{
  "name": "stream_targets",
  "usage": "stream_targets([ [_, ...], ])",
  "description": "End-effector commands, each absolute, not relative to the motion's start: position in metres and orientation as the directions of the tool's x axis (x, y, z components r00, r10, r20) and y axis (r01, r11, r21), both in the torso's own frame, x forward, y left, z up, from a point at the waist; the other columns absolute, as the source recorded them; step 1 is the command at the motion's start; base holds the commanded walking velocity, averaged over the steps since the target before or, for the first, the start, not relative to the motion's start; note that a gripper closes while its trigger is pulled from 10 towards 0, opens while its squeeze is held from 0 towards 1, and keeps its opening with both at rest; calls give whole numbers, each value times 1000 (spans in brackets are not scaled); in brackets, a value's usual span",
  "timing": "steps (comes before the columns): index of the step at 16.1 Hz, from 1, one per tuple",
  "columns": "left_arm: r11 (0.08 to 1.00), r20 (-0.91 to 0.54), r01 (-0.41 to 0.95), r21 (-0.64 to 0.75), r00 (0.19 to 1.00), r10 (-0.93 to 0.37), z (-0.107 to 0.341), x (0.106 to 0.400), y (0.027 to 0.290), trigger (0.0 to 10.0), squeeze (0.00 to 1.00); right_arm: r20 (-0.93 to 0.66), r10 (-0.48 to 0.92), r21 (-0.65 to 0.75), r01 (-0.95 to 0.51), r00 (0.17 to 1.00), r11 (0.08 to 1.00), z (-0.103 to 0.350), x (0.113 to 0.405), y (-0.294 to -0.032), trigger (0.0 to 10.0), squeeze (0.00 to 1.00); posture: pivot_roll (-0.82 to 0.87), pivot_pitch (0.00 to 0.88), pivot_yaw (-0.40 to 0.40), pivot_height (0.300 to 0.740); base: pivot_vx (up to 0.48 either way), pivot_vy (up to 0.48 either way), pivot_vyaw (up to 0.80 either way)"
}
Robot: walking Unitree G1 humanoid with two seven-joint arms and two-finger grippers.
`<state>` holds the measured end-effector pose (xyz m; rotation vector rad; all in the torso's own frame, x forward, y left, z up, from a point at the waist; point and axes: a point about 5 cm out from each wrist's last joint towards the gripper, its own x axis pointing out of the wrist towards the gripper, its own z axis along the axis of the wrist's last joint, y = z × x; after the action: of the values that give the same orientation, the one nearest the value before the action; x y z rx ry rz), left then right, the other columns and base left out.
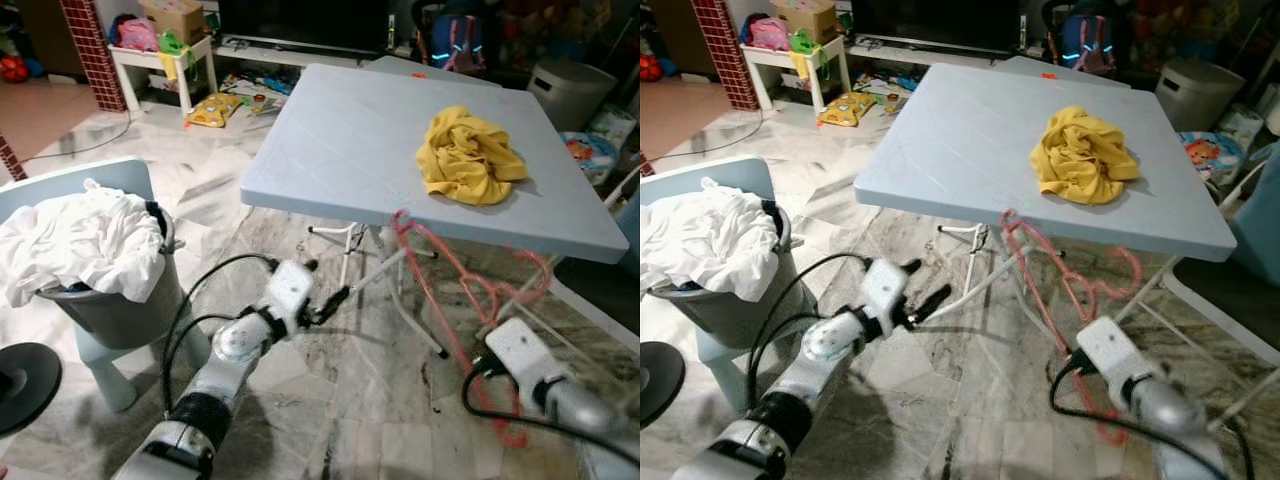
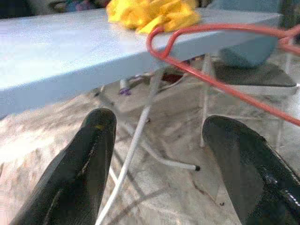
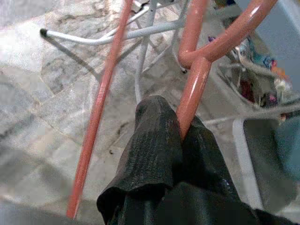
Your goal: Hang hanger
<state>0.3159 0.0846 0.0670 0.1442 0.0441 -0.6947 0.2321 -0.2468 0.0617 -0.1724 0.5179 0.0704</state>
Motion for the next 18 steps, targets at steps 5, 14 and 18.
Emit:
stream_targets([
  [5,868,-91,496,36,866,-491,72,322,97,10000,1000,-367,-229,-6,244,901,970,69,216,-247,10000,0,6,0,-71,740,0,0,0],
  [14,877,-183,471,-92,858,-480,65,321,91,10000,1000,-257,-391,81,423,884,903,78,214,-243,10000,0,1,0,-78,740,0,0,0],
  [18,858,-212,500,-117,831,-514,61,319,83,10000,0,-263,-382,119,423,886,898,73,217,-238,10000,0,-14,0,-62,740,0,0,-200],
])
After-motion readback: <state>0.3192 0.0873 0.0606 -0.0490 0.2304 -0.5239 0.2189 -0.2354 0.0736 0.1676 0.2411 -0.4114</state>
